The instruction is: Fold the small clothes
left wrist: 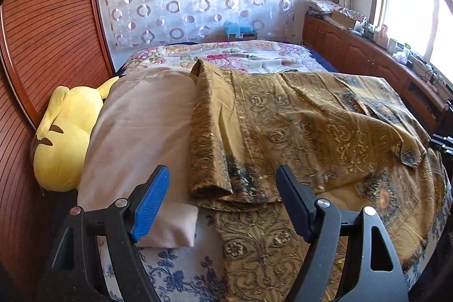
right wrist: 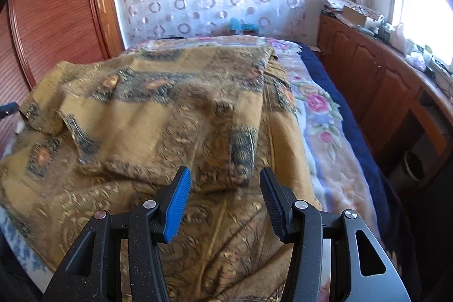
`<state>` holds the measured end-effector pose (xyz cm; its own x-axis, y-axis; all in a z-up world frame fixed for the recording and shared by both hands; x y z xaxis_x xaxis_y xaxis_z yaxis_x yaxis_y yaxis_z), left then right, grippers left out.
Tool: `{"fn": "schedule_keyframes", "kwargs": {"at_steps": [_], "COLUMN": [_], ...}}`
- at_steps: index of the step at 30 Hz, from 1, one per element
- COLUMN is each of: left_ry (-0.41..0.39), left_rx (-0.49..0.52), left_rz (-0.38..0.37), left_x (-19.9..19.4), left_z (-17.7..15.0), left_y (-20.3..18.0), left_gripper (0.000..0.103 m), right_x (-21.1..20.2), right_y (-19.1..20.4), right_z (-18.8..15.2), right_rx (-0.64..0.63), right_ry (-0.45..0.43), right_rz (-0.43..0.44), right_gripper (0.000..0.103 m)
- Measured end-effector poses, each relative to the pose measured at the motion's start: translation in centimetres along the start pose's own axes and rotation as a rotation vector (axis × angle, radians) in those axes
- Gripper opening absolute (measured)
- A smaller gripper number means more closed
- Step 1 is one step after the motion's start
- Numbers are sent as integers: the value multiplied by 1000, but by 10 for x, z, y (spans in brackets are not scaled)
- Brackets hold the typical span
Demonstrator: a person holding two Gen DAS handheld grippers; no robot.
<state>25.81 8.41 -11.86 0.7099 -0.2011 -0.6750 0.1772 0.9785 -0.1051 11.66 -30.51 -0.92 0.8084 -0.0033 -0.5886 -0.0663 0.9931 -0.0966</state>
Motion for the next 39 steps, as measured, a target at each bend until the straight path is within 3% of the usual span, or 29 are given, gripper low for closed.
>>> {"fn": "schedule_keyframes", "kwargs": {"at_steps": [3, 5, 7, 9, 11, 20, 22, 24, 25, 28, 39], "left_ry": [-3, -1, 14, 25, 33, 63, 58, 58, 60, 56, -67], "left_rx": [-7, -8, -2, 10, 23, 16, 26, 45, 53, 74, 59], "left_rz": [-31, -47, -50, -47, -37, -14, -13, 1, 7, 7, -41], "left_x": [2, 4, 8, 11, 14, 26, 26, 25, 24, 21, -19], "left_z": [0, 0, -2, -3, -3, -9, -8, -6, -5, -1, 29], "left_y": [1, 0, -2, -3, -4, 1, -1, -4, -5, -10, -22], "left_gripper": [74, 62, 45, 36, 35, 35, 21, 18, 14, 6, 2], "right_x": [3, 10, 18, 25, 29, 40, 37, 35, 34, 31, -9], "right_y": [1, 0, -1, -3, -4, -5, -6, -3, -1, 6, -6], "right_z": [9, 11, 12, 12, 13, 14, 13, 13, 12, 13, 38], "right_rx": [-9, -12, -12, -12, -14, -36, -51, -79, -99, -143, -70], "right_ry": [6, 20, 39, 51, 62, 79, 75, 71, 68, 54, -92], "right_rz": [3, -10, -10, -12, -12, -10, 0, -14, -26, -44, -25], "right_gripper": [53, 52, 48, 46, 41, 34, 25, 19, 11, 5, 3]}}
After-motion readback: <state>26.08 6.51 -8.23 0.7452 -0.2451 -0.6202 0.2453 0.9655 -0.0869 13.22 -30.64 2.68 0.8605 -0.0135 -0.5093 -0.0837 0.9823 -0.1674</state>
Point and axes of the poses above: each gripper's, at about its wrist camera, not at the fingertips, and x roughly the way its jaws point, y to its left, z to its top, the point moved 9 cm from there along x, roughly the way its jaws point, and after that the axes turned 8 degrees about -z, right-handed, at the moved point
